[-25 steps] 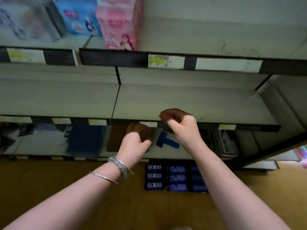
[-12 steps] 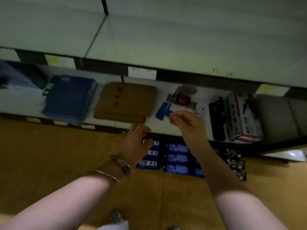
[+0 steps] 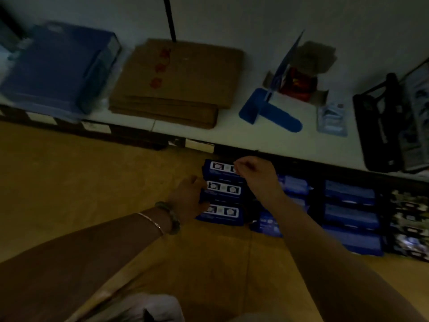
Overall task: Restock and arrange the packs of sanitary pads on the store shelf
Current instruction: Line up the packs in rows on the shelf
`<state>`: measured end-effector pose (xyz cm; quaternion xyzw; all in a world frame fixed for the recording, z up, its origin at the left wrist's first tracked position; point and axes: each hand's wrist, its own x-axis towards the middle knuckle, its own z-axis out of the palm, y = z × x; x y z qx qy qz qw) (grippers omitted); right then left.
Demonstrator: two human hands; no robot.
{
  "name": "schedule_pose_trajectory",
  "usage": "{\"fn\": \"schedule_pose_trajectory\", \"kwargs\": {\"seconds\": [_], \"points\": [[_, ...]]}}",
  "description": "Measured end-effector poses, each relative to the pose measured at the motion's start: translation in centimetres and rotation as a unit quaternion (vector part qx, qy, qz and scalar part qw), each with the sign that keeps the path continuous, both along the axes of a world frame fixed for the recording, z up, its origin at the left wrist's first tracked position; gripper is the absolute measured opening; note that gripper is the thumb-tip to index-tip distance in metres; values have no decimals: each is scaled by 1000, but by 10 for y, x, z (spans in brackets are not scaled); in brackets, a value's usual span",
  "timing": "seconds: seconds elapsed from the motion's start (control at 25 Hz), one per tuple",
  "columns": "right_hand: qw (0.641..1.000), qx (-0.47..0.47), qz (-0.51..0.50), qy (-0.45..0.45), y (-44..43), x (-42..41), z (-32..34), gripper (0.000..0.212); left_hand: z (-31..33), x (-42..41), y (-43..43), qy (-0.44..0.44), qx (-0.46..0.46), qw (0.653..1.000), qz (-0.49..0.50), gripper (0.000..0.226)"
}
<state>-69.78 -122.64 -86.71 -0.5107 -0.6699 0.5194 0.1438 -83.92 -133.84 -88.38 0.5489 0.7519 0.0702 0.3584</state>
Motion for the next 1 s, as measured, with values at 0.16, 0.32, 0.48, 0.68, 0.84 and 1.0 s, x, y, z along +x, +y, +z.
{"fn": "schedule_pose_trajectory", "kwargs": {"seconds": [0.16, 0.32, 0.48, 0.68, 0.84, 1.0], "points": [[990, 35, 103, -88, 10, -5, -68, 20, -63, -1, 3, 116, -85, 974, -172, 71], [925, 81, 285, -240, 13, -4, -108, 37, -100, 10, 3, 184, -121, 945, -240, 74], [871, 141, 347, -317, 11, -2, -126, 49, -117, 23, 2, 268, -131, 920, -254, 72], [836, 183, 376, -355, 12, 5, -133, 57, -122, 22, 5, 283, -148, 909, -269, 72], [814, 206, 394, -374, 11, 5, -137, 60, -124, 25, 6, 273, -147, 908, -280, 65], [816, 209, 392, -369, 11, 3, -138, 58, -124, 22, 8, 225, -133, 934, -245, 65]]}}
